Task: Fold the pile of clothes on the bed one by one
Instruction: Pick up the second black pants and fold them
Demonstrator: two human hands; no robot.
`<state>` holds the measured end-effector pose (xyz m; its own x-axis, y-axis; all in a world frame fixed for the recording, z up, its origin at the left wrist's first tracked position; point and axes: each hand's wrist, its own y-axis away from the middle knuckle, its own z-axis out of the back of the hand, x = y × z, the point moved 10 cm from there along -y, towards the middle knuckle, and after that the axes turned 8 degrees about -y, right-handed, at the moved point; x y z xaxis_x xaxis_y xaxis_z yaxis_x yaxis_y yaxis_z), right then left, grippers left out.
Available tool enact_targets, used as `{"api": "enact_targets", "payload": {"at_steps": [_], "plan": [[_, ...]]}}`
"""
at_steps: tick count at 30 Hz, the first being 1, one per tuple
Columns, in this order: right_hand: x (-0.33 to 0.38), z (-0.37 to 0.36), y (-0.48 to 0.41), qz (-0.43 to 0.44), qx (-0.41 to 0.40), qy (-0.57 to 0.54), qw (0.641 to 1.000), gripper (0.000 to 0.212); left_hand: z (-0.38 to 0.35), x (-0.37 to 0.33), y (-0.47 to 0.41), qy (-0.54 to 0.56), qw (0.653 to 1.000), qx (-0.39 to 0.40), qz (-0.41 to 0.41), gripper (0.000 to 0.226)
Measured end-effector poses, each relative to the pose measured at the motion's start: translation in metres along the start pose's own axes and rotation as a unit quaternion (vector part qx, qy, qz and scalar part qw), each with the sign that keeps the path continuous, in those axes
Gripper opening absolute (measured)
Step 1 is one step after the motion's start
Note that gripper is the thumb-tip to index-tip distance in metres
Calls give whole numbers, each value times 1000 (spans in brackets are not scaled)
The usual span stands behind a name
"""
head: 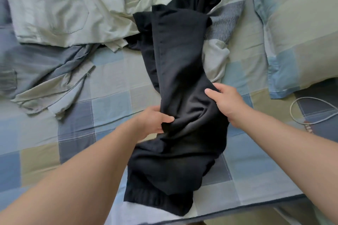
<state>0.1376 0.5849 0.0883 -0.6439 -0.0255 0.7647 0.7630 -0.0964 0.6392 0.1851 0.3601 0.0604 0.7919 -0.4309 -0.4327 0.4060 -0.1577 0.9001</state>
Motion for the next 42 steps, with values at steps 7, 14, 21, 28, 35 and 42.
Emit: {"api": "enact_targets", "payload": {"at_steps": [7,14,21,28,35,42], "plan": [[150,-22,157,63,78,26,995,16,12,-24,186,-3,996,85,13,33],[319,-114,340,165,251,152,942,19,125,-128,387,-241,941,-129,-198,84],[461,-231,499,306,285,320,850,16,169,-179,588,-279,863,-57,-417,81],[547,-294,584,435,182,394,789,8,268,-163,695,-243,847,-77,-467,45],[584,-313,592,483,96,360,792,13,356,-133,775,-366,804,-239,-403,31],[590,-331,585,480,63,299,822,18,389,-112,846,-179,846,-236,-444,28]]}}
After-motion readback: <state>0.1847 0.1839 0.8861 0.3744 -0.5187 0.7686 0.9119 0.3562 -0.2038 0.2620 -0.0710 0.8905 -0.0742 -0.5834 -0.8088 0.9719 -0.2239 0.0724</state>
